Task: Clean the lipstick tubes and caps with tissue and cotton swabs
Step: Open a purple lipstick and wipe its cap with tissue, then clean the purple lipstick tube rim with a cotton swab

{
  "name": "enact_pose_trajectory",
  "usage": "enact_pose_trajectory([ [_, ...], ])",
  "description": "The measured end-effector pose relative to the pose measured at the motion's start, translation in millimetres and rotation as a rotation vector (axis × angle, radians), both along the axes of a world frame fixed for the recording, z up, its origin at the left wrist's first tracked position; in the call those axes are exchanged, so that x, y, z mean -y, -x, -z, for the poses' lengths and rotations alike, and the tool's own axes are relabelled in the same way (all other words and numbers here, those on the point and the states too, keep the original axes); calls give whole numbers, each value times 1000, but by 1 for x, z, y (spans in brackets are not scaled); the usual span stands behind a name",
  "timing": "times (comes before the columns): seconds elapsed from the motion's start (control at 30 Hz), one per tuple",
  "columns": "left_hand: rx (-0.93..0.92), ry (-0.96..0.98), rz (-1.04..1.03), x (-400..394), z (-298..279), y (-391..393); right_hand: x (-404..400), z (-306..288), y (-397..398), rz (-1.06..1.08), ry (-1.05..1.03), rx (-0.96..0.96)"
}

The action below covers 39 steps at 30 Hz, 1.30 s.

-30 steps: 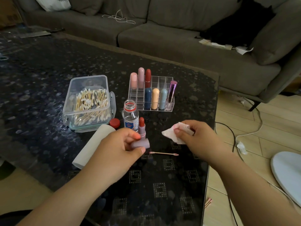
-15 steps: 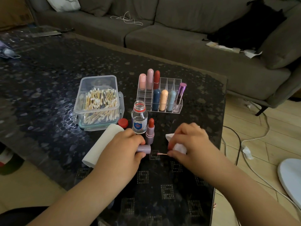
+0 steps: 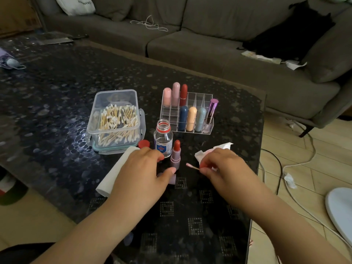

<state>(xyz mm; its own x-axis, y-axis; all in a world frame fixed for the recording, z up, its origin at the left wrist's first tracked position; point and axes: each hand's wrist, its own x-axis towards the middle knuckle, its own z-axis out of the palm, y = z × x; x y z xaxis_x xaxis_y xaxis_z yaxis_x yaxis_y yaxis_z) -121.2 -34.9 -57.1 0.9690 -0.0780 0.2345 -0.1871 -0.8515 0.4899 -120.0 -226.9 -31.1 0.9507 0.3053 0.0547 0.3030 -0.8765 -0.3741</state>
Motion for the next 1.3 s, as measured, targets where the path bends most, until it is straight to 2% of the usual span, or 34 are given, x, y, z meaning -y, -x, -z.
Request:
enact_pose_trajectory([
  [0.17, -6, 53, -60, 7, 3, -10, 2, -13, 10, 44, -328, -126],
  [0.37, -29, -23, -102, 20, 2, -14, 5, -21, 17, -15, -556, -107],
  [0.63, -88, 28, -123, 25, 2, -16, 10, -23, 26, -30, -572, 24],
  [0.8, -68, 309, -50, 30, -13, -5, 10, -27, 27, -37, -609, 155],
  [0.93, -169, 604, 176, 29, -24, 11, 11, -31, 28, -65, -684, 224],
  [1.07, -277, 856, 303, 26, -29, 21, 12, -36, 27, -16, -802, 193],
  [1.2, -364, 1030, 353, 27, -30, 23, 10, -36, 23, 7, -812, 186],
  [1.3, -414, 1084, 406, 28, -28, 24, 7, -36, 22, -1, -820, 194],
])
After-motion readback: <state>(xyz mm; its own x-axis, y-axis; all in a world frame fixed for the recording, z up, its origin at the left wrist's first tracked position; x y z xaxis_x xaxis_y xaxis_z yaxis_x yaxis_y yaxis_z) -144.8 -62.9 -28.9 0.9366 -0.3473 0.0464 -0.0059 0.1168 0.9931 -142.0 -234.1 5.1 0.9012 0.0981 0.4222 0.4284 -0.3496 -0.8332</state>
